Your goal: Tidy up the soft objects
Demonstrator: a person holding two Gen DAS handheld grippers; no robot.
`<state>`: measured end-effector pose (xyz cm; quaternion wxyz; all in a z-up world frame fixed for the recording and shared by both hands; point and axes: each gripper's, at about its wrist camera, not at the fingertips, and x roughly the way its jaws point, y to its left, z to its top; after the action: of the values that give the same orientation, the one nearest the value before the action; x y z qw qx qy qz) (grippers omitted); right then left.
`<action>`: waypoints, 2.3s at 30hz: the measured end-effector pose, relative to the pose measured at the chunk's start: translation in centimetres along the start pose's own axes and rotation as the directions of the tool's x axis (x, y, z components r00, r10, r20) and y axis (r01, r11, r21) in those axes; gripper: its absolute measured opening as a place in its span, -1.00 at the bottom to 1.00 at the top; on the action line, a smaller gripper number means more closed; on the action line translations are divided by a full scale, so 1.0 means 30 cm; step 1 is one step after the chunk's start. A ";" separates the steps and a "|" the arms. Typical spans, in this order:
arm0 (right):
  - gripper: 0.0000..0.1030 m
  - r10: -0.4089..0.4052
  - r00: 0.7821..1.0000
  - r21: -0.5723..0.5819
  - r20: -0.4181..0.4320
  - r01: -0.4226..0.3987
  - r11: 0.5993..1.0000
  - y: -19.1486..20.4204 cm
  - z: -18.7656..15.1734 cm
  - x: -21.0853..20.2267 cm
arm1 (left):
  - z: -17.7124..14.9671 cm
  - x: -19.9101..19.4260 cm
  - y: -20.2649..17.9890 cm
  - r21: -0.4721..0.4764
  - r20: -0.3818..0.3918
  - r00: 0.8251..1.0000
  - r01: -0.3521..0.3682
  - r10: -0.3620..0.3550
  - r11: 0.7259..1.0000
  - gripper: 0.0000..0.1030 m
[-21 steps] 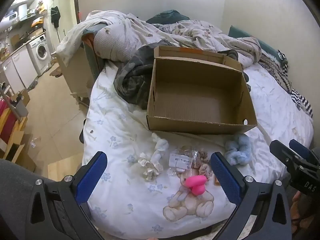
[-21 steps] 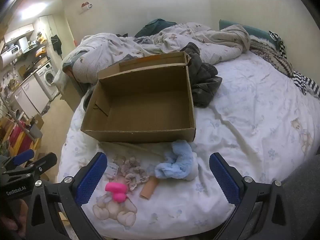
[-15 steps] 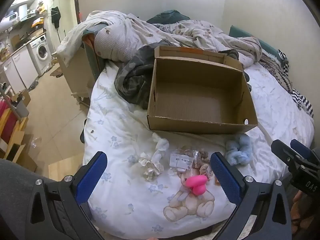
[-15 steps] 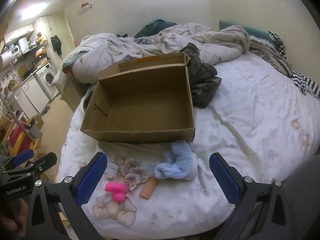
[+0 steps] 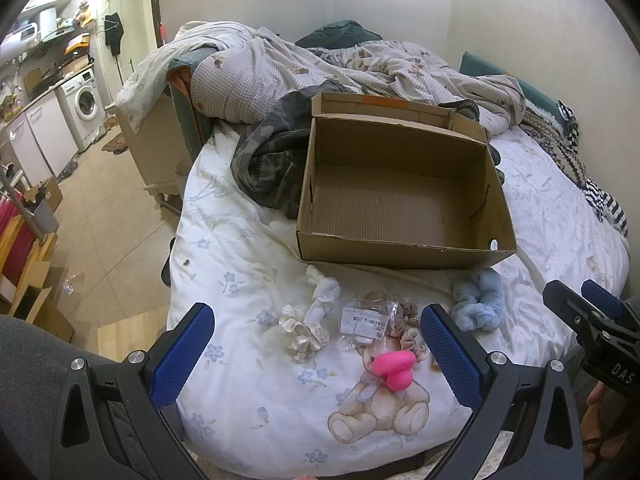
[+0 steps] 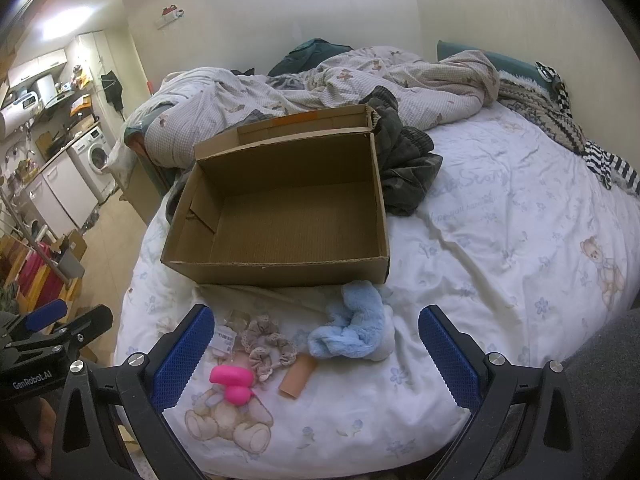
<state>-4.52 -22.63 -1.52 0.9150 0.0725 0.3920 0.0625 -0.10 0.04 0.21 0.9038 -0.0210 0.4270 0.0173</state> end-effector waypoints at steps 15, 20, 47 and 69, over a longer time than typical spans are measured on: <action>1.00 -0.002 1.000 -0.001 0.000 0.002 1.000 0.002 0.000 0.001 | -0.001 0.000 -0.003 -0.002 0.000 1.000 0.000 0.000 1.000 1.00; 1.00 -0.002 1.000 -0.001 -0.001 0.002 1.000 0.002 0.001 0.001 | 0.000 0.000 -0.003 0.001 0.001 1.000 0.001 -0.001 1.000 1.00; 1.00 -0.002 1.000 -0.002 0.000 0.002 1.000 0.001 -0.001 -0.005 | 0.002 0.002 0.003 0.005 0.005 1.000 -0.004 0.004 1.000 1.00; 1.00 -0.003 1.000 -0.006 -0.005 0.003 1.000 0.009 -0.007 -0.004 | -0.002 0.009 0.010 -0.003 -0.004 1.000 -0.006 0.006 1.000 1.00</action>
<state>-4.77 -22.38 -1.53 0.9143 0.0692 0.3941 0.0624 0.01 0.33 -0.04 0.9029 -0.0210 0.4289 0.0205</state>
